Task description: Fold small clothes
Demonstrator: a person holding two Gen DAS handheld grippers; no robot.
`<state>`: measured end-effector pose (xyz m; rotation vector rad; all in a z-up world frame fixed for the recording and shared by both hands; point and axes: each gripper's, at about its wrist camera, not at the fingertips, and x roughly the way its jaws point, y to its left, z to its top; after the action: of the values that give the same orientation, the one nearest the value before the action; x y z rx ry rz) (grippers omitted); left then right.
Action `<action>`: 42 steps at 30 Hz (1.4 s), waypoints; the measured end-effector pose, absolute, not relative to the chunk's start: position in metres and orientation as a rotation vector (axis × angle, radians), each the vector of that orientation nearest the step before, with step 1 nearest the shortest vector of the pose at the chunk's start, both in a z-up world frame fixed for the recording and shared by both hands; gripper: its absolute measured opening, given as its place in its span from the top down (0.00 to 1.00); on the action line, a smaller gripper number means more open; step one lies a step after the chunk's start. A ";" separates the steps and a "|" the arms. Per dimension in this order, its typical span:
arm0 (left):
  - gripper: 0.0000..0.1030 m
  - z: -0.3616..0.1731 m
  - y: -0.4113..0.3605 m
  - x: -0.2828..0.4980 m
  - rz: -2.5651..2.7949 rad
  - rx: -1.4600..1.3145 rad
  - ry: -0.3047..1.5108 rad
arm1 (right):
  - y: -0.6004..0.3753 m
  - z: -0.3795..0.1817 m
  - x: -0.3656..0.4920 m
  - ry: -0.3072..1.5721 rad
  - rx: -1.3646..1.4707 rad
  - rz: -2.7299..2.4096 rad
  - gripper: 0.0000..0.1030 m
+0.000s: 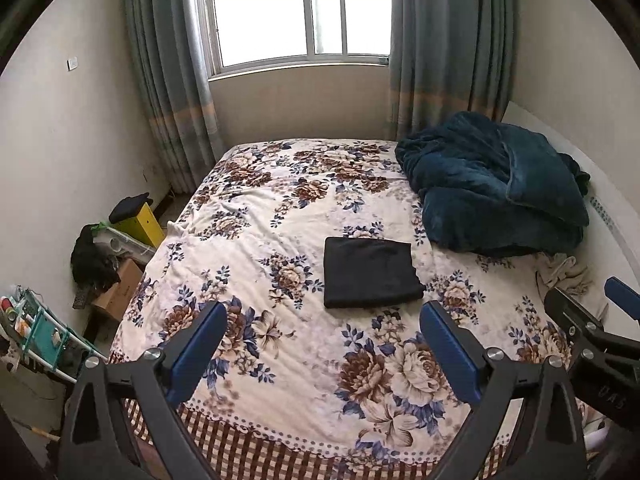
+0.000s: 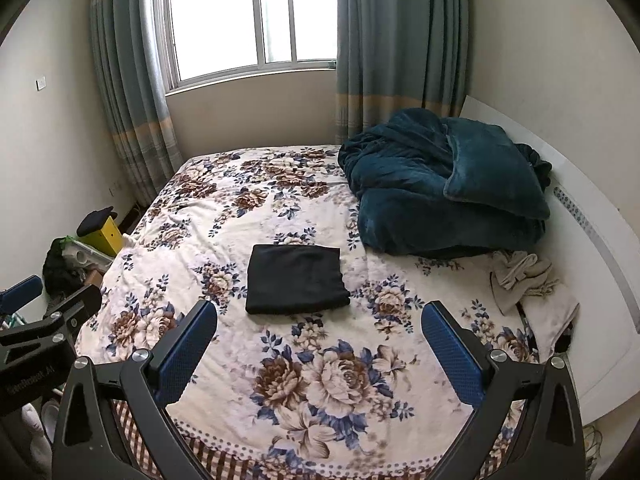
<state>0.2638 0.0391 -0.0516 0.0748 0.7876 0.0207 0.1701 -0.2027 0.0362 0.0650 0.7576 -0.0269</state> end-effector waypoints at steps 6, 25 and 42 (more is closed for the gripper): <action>0.04 -0.052 0.038 0.263 0.021 0.073 0.787 | -0.198 0.033 0.169 0.766 0.068 -0.027 0.00; 0.04 -0.044 0.036 0.262 0.028 0.074 0.769 | -0.190 0.028 0.163 0.768 0.085 -0.036 0.00; 0.04 -0.042 0.032 0.260 0.043 0.067 0.759 | -0.182 0.030 0.157 0.768 0.089 -0.047 0.00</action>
<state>0.2605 0.0317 -0.0423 0.0667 0.7586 0.0429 0.1574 -0.1819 0.0300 0.0890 0.7677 -0.0467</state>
